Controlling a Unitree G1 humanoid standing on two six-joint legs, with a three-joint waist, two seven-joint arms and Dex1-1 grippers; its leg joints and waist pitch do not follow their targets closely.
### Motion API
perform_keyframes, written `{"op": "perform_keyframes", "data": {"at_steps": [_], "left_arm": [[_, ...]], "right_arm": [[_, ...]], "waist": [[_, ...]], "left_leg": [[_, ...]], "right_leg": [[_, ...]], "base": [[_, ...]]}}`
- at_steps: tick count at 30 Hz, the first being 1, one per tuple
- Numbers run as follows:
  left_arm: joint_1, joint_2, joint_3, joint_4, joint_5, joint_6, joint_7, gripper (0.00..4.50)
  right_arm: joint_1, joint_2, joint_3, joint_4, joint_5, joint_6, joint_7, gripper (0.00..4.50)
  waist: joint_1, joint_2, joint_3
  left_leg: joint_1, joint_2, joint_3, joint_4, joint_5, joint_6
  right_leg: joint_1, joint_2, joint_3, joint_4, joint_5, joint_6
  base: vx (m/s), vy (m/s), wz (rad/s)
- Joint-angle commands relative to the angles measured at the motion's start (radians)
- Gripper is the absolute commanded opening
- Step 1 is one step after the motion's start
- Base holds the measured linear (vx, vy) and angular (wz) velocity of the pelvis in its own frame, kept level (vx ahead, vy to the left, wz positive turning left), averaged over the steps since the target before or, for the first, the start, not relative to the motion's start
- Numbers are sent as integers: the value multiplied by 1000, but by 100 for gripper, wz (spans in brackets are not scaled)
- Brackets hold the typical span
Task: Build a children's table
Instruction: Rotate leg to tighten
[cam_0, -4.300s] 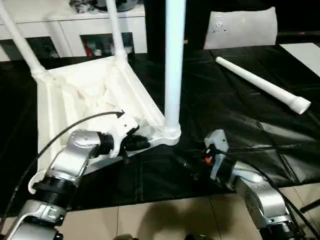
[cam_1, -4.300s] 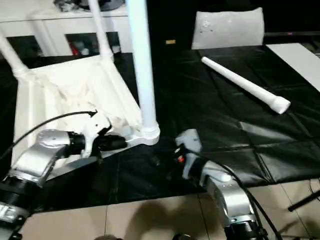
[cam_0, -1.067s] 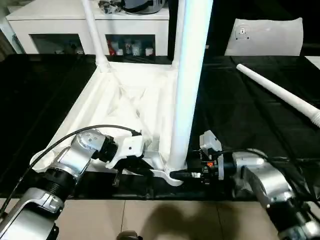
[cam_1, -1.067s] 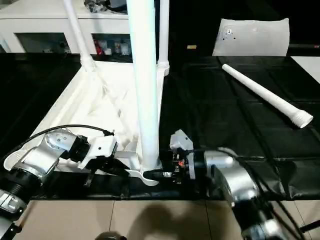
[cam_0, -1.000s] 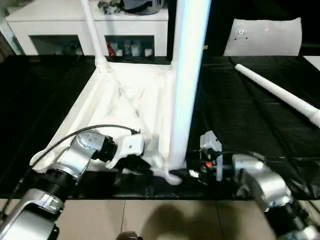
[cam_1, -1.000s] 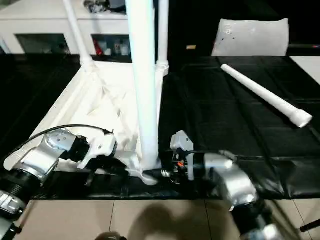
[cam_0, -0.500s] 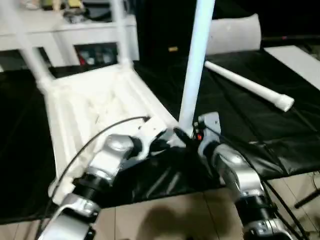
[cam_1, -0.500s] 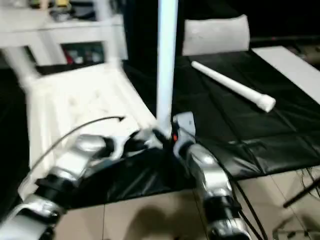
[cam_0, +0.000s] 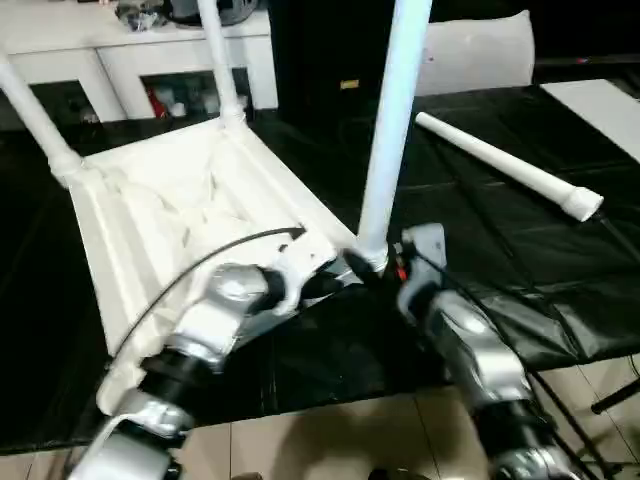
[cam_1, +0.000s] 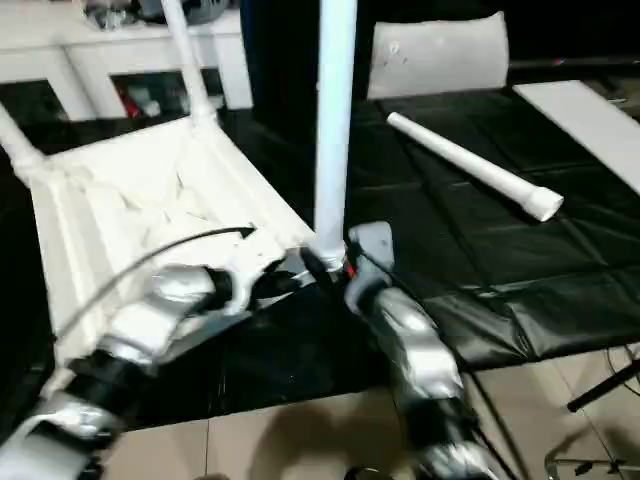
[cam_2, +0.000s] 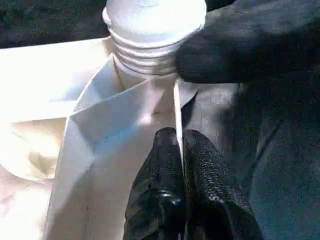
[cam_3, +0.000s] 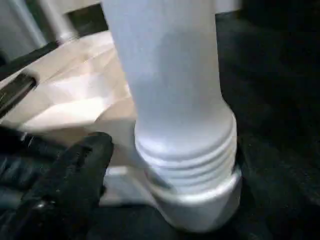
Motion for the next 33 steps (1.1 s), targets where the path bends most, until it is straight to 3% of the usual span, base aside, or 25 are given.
{"op": "perform_keyframes", "data": {"at_steps": [1, 5, 7, 10, 14, 16, 17, 22, 26, 33], "left_arm": [[9, 48, -32, 3, 10, -38, -80, 0], [-1, 104, -39, 34, -12, -100, -181, 0], [-4, 139, -53, 43, -29, -141, -264, 0], [-4, 168, -72, 45, -31, -165, -329, 0], [-8, 208, -98, 37, -55, -202, -447, 0], [-12, 214, -101, 39, -63, -212, -475, 0], [-15, 219, -109, 40, -62, -226, -495, 0], [-20, 243, -145, 32, -57, -261, -576, 0], [-19, 246, -154, 27, -56, -269, -597, 0], [-30, 243, -164, 46, -44, -305, -610, 0]], "right_arm": [[12, -44, 7, -60, 26, -2, 86, 442], [23, -152, 33, -74, 24, -37, 239, 442], [12, -200, 41, -72, 46, -35, 330, 442], [-5, -221, 48, -72, 64, -11, 388, 442], [-46, -259, 103, -49, 60, -3, 501, 442], [-59, -265, 121, -40, 54, -2, 531, 442], [-70, -266, 139, -30, 41, -11, 549, 442], [-132, -255, 215, 31, 1, -32, 648, 442], [-159, -255, 251, 58, -9, -39, 696, 442], [-208, -262, 287, 126, -27, -60, 776, 380]], "waist": [[18, -7, -74], [27, -8, -66], [35, -15, -66], [39, -17, -70], [48, -24, -71], [61, -20, -71], [63, -28, -72], [82, -32, -70], [86, -33, -70], [88, -40, -73]], "left_leg": [[-8, 51, -13, -60, -66, 118], [-1, 54, -10, -64, -130, 93], [4, 54, -9, -67, -150, 82], [3, 58, -10, -68, -132, 82], [0, 59, -7, -64, -97, 93], [7, 61, -4, -64, -103, 86], [8, 61, -3, -65, -102, 84], [12, 65, -2, -69, -132, 56], [12, 66, -2, -70, -143, 42], [12, 65, -2, -69, -138, 38]], "right_leg": [[73, -85, 76, -58, -244, -108], [65, -83, 75, -72, -342, -80], [64, -83, 76, -76, -383, -67], [66, -84, 79, -67, -346, -78], [64, -83, 81, -56, -308, -100], [59, -85, 83, -59, -331, -99], [59, -84, 84, -58, -329, -99], [54, -85, 87, -60, -373, -92], [55, -88, 89, -58, -388, -89], [57, -88, 90, -55, -381, -90]], "base": [[0, 0, 0], [0, 0, 0], [0, 0, 0], [0, 0, 0], [0, 0, 0], [0, 0, 0], [0, 0, 0], [0, 0, 0], [0, 0, 0], [0, 0, 0]]}}
